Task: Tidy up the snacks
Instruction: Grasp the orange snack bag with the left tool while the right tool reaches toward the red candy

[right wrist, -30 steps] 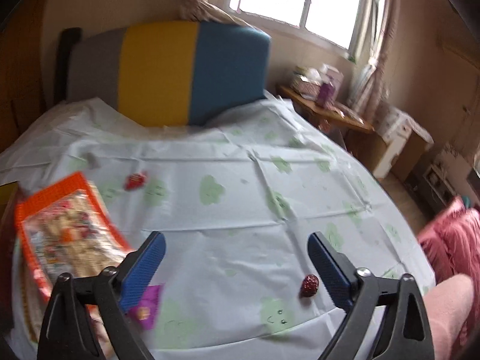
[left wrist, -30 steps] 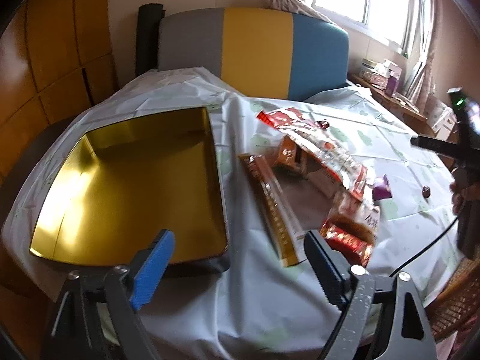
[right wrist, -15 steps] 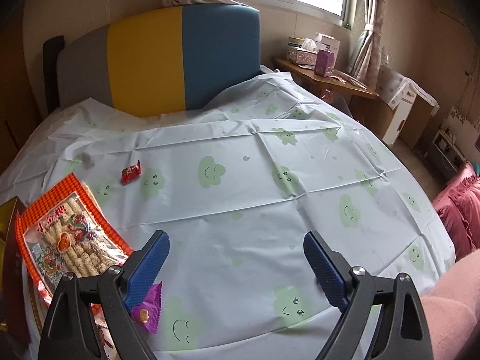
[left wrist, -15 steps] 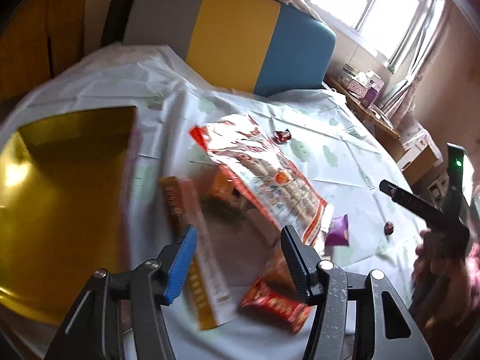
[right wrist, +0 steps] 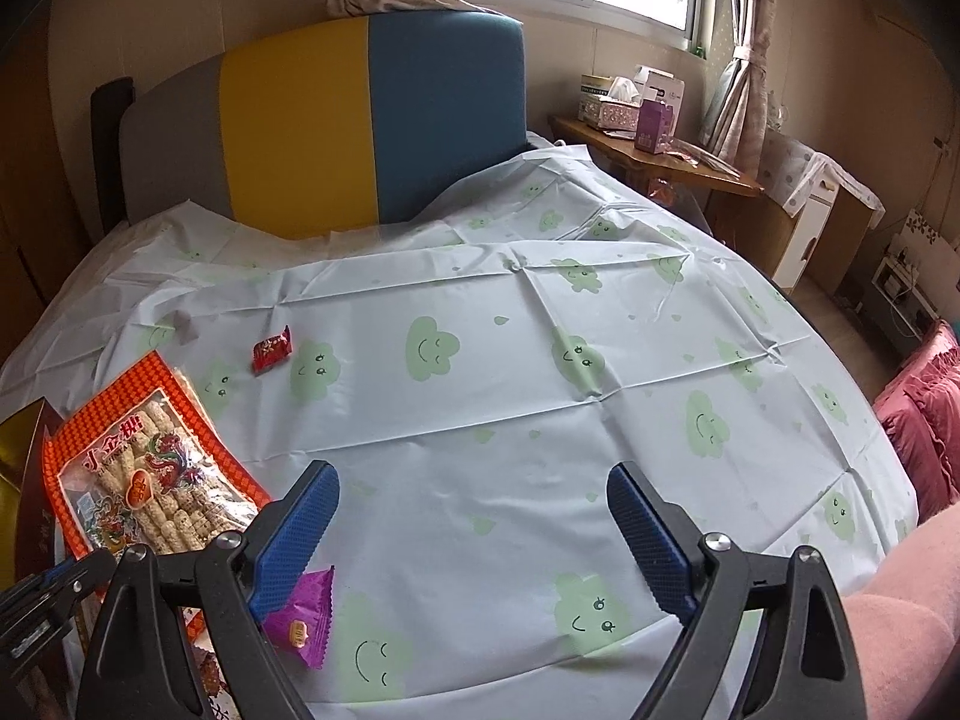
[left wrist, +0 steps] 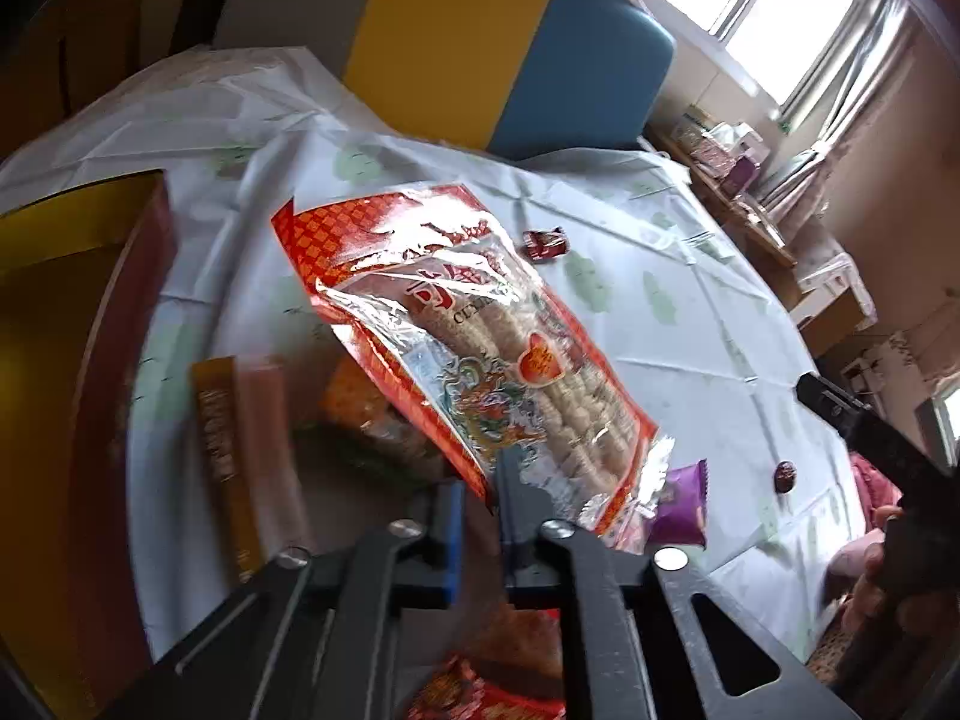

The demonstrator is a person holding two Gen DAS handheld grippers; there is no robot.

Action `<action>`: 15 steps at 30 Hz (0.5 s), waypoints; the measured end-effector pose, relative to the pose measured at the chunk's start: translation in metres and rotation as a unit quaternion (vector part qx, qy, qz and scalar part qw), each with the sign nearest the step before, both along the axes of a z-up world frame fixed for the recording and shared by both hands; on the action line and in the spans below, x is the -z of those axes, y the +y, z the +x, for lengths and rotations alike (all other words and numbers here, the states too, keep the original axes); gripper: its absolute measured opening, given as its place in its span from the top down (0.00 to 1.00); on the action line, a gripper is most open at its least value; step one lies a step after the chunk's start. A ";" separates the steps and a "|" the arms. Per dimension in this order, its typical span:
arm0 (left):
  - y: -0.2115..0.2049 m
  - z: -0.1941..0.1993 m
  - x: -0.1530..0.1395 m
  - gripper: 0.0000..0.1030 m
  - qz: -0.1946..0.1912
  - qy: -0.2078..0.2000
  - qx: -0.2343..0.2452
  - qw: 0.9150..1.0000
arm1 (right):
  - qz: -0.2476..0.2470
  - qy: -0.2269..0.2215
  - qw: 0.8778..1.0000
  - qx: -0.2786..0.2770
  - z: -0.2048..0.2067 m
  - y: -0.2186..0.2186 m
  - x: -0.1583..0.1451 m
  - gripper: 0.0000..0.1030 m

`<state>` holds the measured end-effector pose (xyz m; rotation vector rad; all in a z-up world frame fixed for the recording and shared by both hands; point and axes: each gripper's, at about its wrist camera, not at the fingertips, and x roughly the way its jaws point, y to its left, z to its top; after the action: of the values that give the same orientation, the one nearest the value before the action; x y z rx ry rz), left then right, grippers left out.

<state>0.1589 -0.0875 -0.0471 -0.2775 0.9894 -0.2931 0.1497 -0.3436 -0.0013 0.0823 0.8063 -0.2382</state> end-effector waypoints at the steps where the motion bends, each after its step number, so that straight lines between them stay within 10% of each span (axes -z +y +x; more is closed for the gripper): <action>1: -0.001 0.000 -0.003 0.98 -0.005 -0.006 -0.001 1.000 | -0.001 0.001 1.000 -0.001 0.001 0.000 0.000 0.10; 15: -0.008 -0.003 -0.070 1.00 -0.006 -0.109 0.051 0.993 | -0.015 0.017 1.000 -0.002 0.005 0.003 0.008 0.11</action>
<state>0.1556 -0.0957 0.0234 -0.2012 0.7883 -0.4130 0.1549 -0.3407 -0.0095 0.0494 0.8365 -0.2479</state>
